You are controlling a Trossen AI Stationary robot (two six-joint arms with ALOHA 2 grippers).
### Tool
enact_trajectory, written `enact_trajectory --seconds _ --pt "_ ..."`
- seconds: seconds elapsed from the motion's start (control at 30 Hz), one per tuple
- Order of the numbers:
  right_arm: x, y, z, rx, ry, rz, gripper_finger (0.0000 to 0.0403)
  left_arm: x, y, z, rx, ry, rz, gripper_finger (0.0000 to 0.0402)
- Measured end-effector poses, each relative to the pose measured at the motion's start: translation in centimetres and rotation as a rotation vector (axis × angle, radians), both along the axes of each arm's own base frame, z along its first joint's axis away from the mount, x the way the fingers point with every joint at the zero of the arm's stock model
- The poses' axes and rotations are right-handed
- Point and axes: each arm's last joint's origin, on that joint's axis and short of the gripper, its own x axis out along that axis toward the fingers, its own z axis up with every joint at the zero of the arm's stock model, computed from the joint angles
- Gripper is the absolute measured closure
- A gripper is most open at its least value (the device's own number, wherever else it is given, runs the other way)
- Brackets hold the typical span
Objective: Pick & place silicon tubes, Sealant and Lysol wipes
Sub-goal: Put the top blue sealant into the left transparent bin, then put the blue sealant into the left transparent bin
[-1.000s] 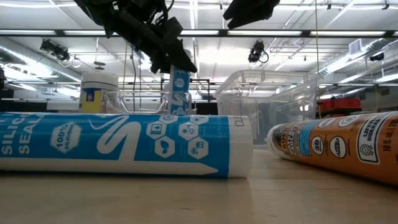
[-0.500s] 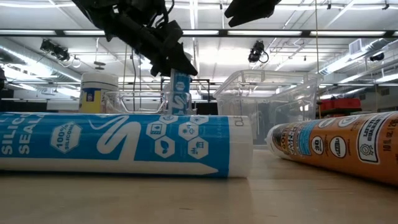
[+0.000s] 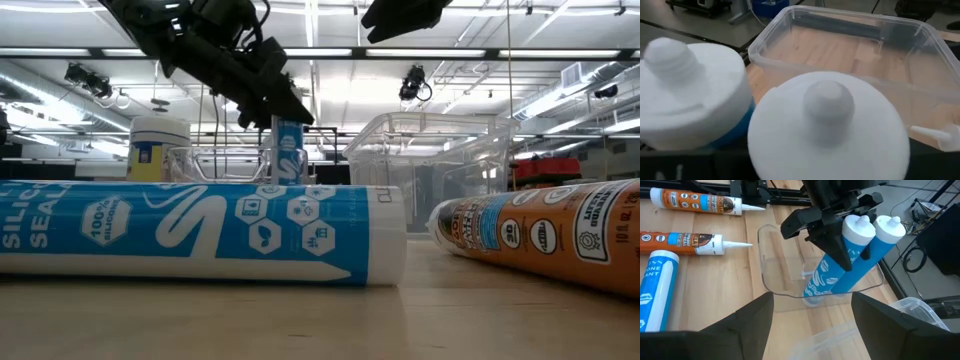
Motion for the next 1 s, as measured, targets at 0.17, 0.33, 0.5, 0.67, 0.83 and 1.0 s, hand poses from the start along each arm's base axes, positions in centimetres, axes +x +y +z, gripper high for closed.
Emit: enact_trajectory --seconds 0.17,0.33,0.5,0.67,0.83,1.0 --pt "0.0 0.0 0.0 0.0 -0.001 0.0 0.0128 0.0 -0.1 -0.4 0.007 0.041 -0.013 0.0161" --pt "0.0 0.0 0.0 0.003 -0.002 -0.002 0.0128 0.3 0.0 0.6 0.014 0.028 -0.012 0.0158" --pt "0.0 0.0 0.0 0.006 -0.002 -0.004 0.0128 0.2 -0.2 1.9 0.017 0.015 -0.02 0.0157" --pt "0.0 0.0 0.0 0.004 0.005 -0.004 0.0128 -0.8 -0.8 3.1 0.029 0.01 -0.033 0.0157" --pt "0.0 0.0 0.0 0.007 0.004 -0.006 0.0128 -2.3 -1.4 5.2 0.076 -0.034 -0.049 0.0157" --pt "0.0 0.0 0.0 0.008 0.001 -0.006 0.0128 -4.1 -1.9 7.7 0.105 -0.129 -0.051 0.0156"
